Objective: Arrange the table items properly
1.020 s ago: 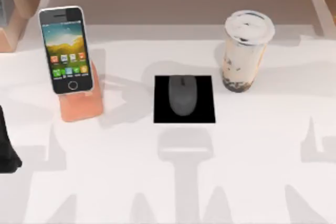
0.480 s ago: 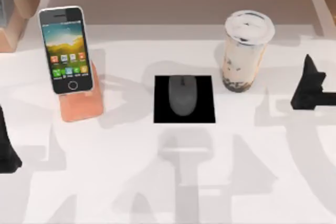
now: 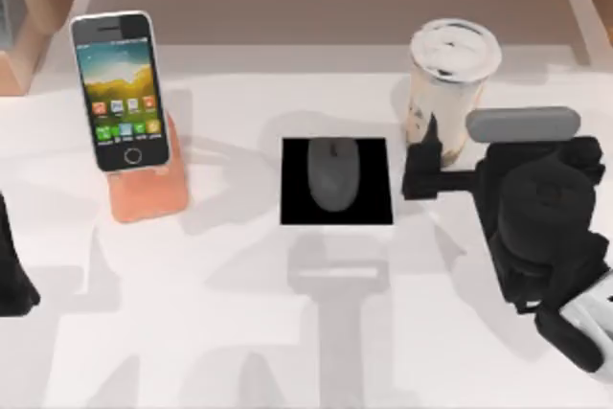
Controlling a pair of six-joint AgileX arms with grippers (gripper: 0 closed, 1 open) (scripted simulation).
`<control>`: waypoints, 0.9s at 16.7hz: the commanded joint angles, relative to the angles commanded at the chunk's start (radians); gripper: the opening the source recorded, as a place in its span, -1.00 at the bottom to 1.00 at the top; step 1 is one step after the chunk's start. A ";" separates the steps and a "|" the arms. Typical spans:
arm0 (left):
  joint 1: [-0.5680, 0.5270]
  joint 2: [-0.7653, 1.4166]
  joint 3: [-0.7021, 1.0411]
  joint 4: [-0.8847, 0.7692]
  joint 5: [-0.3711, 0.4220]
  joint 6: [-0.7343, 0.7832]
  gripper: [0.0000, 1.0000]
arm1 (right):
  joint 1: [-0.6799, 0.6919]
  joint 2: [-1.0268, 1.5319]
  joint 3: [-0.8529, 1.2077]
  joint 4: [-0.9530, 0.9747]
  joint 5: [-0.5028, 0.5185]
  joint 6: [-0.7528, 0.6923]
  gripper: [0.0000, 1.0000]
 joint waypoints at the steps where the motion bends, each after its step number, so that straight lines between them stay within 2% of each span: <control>1: 0.000 0.000 0.000 0.000 0.000 0.000 1.00 | 0.009 0.063 0.029 0.052 0.014 -0.013 1.00; 8: 0.000 0.000 0.000 0.000 0.000 0.000 1.00 | 0.002 0.341 0.196 0.305 0.065 -0.099 1.00; 15: 0.000 0.000 0.000 0.000 0.000 0.000 1.00 | 0.002 0.360 0.210 0.324 0.067 -0.107 1.00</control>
